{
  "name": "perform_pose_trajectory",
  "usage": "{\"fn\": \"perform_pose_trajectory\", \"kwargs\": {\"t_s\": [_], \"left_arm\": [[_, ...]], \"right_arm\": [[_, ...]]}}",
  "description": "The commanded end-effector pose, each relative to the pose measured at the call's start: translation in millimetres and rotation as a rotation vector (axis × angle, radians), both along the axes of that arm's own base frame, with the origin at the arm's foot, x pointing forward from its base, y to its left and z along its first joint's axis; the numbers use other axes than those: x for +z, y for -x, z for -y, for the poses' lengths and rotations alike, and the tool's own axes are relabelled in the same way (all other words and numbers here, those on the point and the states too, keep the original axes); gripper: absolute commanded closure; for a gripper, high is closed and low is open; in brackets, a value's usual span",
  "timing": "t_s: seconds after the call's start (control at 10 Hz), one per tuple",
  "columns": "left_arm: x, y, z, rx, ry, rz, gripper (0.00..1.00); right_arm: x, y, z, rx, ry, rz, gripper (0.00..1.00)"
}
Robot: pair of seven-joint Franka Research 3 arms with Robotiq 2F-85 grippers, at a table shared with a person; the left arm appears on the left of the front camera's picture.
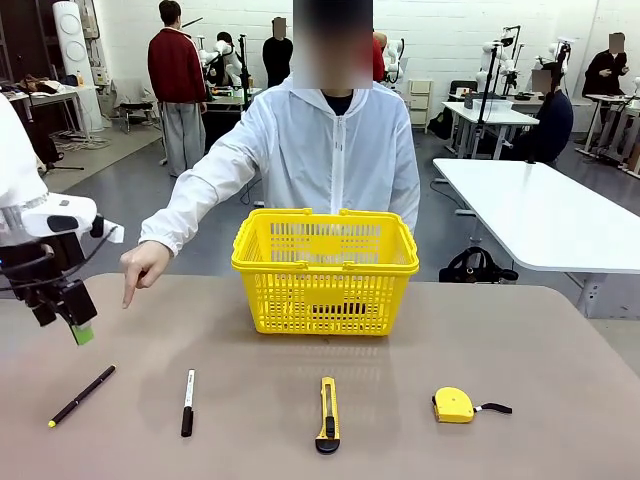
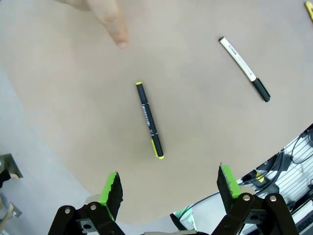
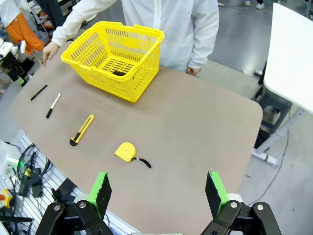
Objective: Place the items the person wants into the basket.
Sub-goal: Pick up the item the person points to and place it in the Market Basket.
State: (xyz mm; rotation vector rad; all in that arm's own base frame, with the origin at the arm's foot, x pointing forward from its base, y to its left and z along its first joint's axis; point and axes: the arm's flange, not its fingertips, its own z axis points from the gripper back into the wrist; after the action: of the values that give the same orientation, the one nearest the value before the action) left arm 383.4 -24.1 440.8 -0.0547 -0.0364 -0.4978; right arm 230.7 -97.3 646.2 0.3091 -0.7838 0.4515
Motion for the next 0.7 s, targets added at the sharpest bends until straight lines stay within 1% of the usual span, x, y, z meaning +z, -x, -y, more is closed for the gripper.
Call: {"fn": "perform_pose_trajectory", "kwargs": {"t_s": [0.0, 0.2, 0.4, 0.6], "left_arm": [[-23.0, 5.1, 5.4, -0.054, 0.028, -0.010, 0.00], [-43.2, -1.8, 6.1, -0.064, 0.002, -0.021, 0.00], [-66.7, -5.8, 4.6, -0.040, 0.016, -0.048, 0.00], [-82.4, -13.7, 4.2, -0.037, 0.003, -0.036, 0.00]], "right_arm": [[2.0, -2.0, 1.0, 0.007, -0.004, -0.002, 0.00], [2.0, -2.0, 1.0, 0.007, -0.004, -0.002, 0.00], [2.0, -2.0, 1.0, 0.007, -0.004, -0.002, 0.00], [2.0, -2.0, 1.0, 0.007, -0.004, -0.002, 0.00]]}}
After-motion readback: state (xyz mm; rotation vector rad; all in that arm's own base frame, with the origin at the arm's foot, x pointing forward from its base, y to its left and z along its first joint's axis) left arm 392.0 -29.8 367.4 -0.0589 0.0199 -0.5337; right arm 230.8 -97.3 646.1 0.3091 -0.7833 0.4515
